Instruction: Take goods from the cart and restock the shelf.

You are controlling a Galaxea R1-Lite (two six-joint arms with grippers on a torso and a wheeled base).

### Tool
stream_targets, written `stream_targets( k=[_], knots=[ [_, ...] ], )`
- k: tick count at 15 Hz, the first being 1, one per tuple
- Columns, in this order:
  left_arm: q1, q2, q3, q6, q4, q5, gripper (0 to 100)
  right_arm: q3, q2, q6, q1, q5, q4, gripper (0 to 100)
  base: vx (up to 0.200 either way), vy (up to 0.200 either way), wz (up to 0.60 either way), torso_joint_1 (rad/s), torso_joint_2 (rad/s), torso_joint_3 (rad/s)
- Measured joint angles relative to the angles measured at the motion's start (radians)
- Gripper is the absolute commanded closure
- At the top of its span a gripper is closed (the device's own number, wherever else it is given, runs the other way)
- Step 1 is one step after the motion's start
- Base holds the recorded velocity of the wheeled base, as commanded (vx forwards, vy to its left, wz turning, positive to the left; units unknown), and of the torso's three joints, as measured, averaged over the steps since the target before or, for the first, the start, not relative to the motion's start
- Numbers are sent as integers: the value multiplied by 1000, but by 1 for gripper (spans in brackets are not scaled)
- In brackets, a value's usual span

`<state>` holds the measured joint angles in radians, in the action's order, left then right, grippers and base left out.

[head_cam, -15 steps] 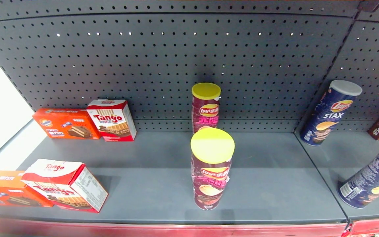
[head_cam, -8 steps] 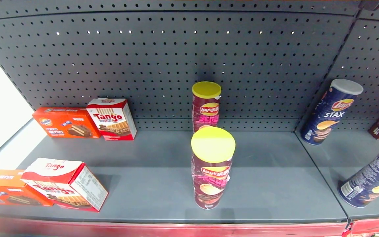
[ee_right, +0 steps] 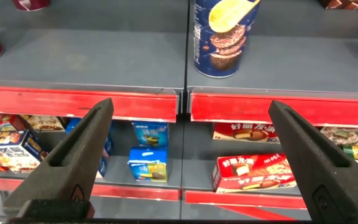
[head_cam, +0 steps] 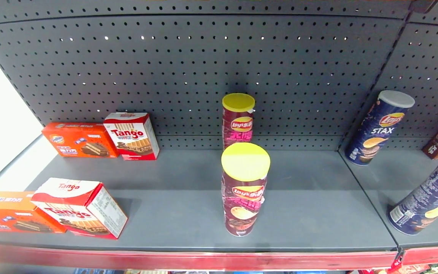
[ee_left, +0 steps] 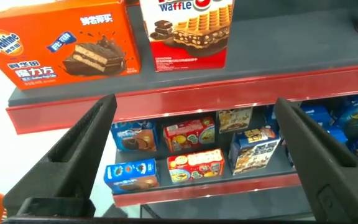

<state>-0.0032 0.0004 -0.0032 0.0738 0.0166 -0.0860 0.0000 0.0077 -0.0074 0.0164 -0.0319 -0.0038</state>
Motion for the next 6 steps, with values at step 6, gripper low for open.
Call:
stream_targets(
  k=[6],
  knots=[
    [0,0,0,0,0,0,0,0,0,0,0,-1,0,0,0,0,0,0,0,0]
  ],
)
